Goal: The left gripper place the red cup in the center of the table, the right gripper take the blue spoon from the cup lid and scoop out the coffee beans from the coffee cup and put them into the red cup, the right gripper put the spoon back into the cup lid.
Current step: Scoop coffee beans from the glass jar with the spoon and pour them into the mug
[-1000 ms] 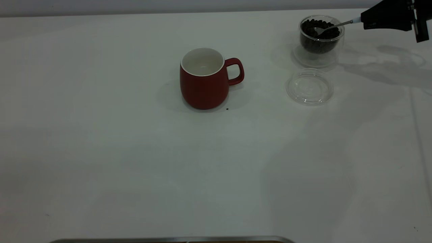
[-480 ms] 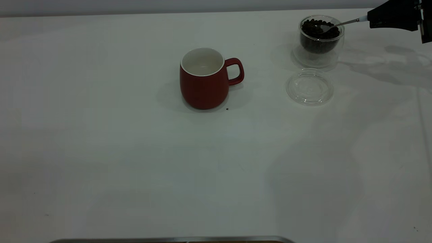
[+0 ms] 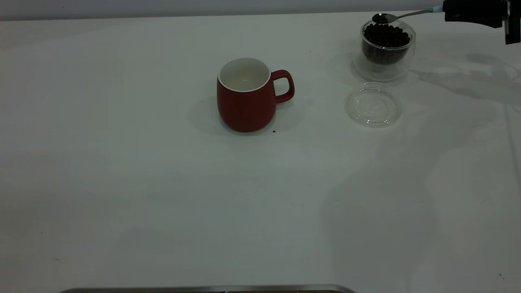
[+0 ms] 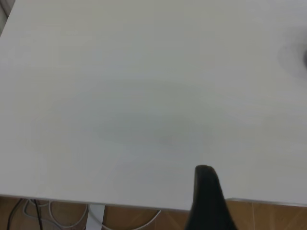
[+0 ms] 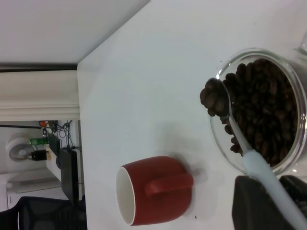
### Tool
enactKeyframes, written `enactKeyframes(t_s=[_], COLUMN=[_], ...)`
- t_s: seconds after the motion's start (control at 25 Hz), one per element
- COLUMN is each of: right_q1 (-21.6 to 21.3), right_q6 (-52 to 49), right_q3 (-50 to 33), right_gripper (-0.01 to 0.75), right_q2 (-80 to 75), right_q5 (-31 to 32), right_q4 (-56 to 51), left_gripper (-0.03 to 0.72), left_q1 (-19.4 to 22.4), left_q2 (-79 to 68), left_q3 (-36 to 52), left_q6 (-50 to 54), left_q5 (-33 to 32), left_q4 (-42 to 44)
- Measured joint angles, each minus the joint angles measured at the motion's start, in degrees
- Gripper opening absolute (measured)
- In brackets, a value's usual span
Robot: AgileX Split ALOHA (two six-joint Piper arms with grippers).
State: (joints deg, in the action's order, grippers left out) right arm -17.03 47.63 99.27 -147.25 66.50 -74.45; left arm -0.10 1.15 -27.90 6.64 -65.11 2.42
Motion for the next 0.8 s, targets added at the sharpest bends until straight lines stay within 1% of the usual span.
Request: enactKeyframes(t_s=[0.12,0.24,0.36,0.6,0.8], right_q1=[0.13,1.19,3.60,10.26,13.90], right_q6=[0.43,0.43,0.47,0.59,0.46], right_q3=[0.00,0.00,0.00,0.00,0.00], right_gripper=[0.101,0.101,0.101,0.101,0.101], right_q2=[0.00,0.06,0.30,1.71,2.44], right_q5=[0.00,0.00,0.00,0.00,0.12], right_q4=[-0.43,-0.61,-0.75,-0.81,-0.67], left_gripper=[0.561,0.561,0.561,0.561,0.561], left_q1=[0.00,0.00,0.00,0.00,0.00], left_q2=[0.00,0.00,0.00,0.00,0.00], left_q3=[0.00,0.00,0.00,0.00,0.00], left_q6=[0.00,0.00,0.00,0.00,-0.05], left_q5=[0.00,0.00,0.00,0.00,0.00], left_q4=[0.00,0.00,0.00,0.00,0.00])
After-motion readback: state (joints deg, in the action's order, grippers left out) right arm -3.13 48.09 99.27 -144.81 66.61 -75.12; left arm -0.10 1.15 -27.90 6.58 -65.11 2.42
